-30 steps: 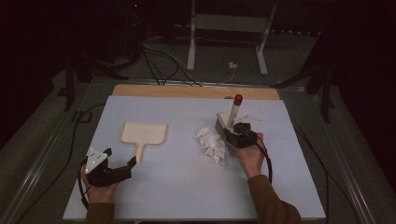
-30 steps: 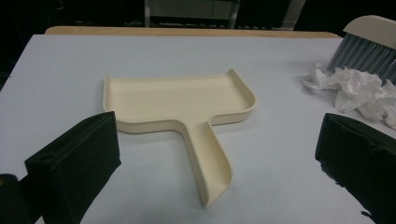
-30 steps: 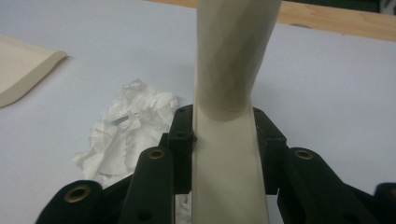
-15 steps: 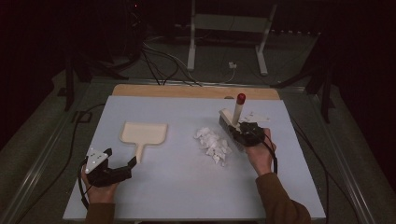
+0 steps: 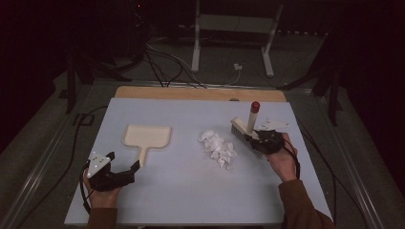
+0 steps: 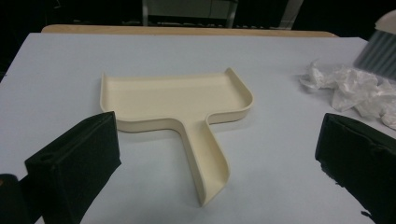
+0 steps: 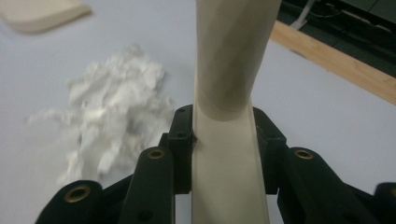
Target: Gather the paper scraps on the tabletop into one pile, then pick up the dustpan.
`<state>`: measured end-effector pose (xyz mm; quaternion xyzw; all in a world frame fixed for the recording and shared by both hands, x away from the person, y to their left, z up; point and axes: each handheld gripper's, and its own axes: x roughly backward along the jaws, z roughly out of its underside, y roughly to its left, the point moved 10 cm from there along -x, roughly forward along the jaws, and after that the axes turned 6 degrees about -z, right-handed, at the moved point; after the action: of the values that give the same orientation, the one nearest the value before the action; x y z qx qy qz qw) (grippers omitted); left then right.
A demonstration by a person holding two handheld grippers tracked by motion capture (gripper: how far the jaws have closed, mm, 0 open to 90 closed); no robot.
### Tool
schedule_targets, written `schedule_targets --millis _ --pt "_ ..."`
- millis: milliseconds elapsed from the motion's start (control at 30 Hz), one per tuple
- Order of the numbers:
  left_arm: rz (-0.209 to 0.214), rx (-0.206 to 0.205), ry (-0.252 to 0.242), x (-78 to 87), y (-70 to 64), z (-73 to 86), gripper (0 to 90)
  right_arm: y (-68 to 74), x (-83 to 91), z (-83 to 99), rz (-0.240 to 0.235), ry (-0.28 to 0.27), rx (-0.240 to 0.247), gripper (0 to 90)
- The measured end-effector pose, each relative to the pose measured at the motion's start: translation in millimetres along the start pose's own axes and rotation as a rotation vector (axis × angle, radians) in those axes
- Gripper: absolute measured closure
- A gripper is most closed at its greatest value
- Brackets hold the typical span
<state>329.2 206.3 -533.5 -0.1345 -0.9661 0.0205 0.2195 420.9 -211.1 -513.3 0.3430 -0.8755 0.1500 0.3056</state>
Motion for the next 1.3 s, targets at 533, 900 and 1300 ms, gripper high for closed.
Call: schedule_targets --millis 533,900,1300 --pt "0.001 -0.004 0.005 -1.5 -1.0 0.4 0.7 -8.0 27.3 27.1 -0.065 -0.008 -0.092 67.2" --pt "-0.004 0.003 -0.001 0.8 0.5 -0.4 0.7 -6.8 32.9 43.6 -0.090 0.022 -0.103 65.3" --pt "-0.003 -0.006 0.012 -0.6 -2.3 1.1 0.7 -9.3 34.6 44.1 -0.086 -0.004 -0.114 62.8"
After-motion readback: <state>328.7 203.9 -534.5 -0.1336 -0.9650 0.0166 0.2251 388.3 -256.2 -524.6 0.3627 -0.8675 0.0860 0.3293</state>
